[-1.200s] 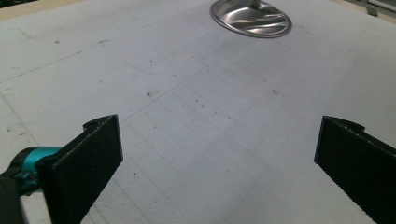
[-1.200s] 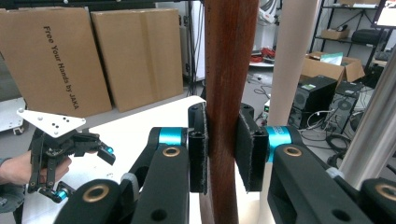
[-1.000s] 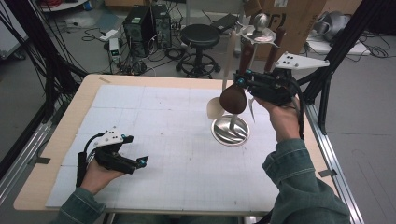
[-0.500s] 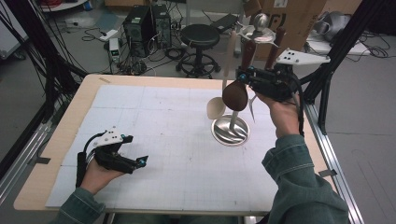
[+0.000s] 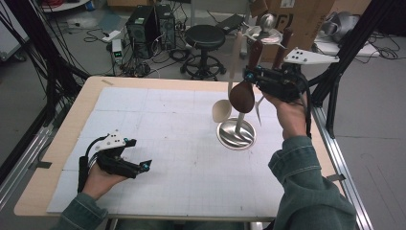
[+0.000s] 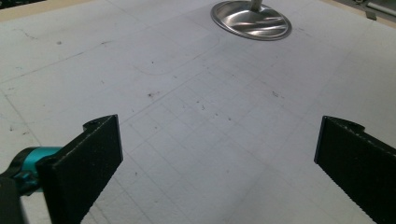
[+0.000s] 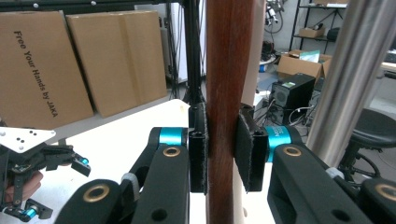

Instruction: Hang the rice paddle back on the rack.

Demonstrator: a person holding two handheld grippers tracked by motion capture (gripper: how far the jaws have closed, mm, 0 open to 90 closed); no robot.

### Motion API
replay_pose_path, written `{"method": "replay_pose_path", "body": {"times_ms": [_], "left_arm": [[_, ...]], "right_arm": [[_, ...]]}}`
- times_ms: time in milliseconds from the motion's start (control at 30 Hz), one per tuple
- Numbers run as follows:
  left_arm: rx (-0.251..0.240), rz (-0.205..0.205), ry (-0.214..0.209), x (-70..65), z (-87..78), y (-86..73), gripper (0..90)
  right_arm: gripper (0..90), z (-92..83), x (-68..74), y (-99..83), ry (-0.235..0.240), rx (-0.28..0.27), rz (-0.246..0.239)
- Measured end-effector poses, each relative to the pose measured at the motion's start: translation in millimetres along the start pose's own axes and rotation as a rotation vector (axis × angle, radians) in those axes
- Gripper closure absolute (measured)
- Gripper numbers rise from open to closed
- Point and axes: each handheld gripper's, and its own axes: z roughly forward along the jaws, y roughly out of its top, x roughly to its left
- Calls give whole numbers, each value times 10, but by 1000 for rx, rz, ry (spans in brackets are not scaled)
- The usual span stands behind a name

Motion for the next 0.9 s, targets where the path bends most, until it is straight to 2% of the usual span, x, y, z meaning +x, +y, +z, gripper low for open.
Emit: {"method": "replay_pose_path", "body": {"times_ms": [900], "left_arm": [[0,-5,3,2,1,-1,16]], "right_arm": [[661,-136,0,-91,-19,-40,8]]}}
